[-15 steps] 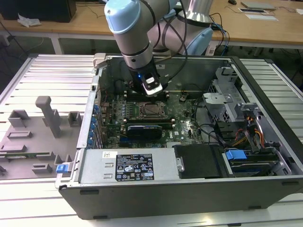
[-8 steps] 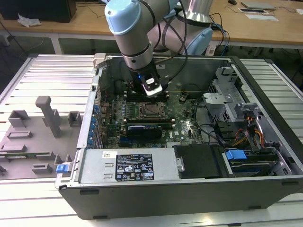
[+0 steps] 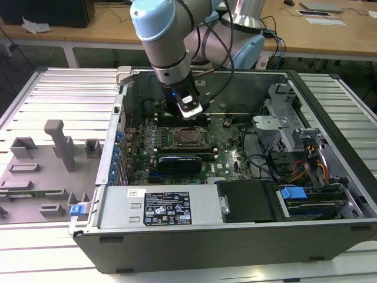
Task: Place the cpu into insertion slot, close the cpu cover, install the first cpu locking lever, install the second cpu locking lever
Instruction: 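Install the first cpu locking lever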
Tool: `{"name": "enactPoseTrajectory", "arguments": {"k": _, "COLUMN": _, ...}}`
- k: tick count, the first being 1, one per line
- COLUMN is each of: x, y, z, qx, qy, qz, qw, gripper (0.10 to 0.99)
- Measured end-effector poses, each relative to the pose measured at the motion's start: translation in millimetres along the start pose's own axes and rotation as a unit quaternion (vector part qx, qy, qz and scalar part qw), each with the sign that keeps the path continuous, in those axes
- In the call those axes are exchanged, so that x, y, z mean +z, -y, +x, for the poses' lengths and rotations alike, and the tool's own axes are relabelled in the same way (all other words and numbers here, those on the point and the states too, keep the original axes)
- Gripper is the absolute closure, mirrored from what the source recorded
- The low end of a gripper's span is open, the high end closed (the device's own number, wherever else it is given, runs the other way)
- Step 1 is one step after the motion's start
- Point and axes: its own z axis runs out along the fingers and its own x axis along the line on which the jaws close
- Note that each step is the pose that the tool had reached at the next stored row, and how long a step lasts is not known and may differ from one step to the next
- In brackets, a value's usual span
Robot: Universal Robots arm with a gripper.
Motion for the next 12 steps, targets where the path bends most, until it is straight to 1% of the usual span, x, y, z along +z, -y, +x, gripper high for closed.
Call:
{"name": "enactPoseTrajectory", "arguments": {"k": 2, "x": -4.0, "y": -0.9, "z": -1.1, "qx": 0.000, "qy": 0.0001, "qz": 0.0002, "qw": 1.0000, "gripper": 0.980}}
{"name": "enactPoseTrajectory", "arguments": {"k": 3, "x": -8.8, "y": -2.0, "z": -2.4, "qx": -0.001, "qy": 0.0003, "qz": 0.0013, "qw": 1.0000, "gripper": 0.980}}
{"name": "enactPoseTrajectory", "arguments": {"k": 5, "x": -13.4, "y": -3.0, "z": -3.6, "qx": -0.001, "qy": 0.0006, "qz": 0.0027, "qw": 1.0000, "gripper": 0.980}}
{"name": "enactPoseTrajectory", "arguments": {"k": 7, "x": -24.3, "y": -5.5, "z": -6.6, "qx": -0.002, "qy": 0.0012, "qz": 0.0055, "qw": 1.0000, "gripper": 0.980}}
{"name": "enactPoseTrajectory", "arguments": {"k": 10, "x": -24.7, "y": -5.6, "z": -6.7, "qx": -0.002, "qy": 0.0013, "qz": 0.0055, "qw": 1.0000, "gripper": 0.980}}
{"name": "enactPoseTrajectory", "arguments": {"k": 11, "x": -24.8, "y": -5.6, "z": -6.7, "qx": -0.002, "qy": -0.0003, "qz": 0.0060, "qw": 1.0000, "gripper": 0.980}}
{"name": "enactPoseTrajectory", "arguments": {"k": 12, "x": -24.7, "y": -5.7, "z": -6.8, "qx": -0.001, "qy": -0.0055, "qz": 0.0075, "qw": 1.0000, "gripper": 0.980}}
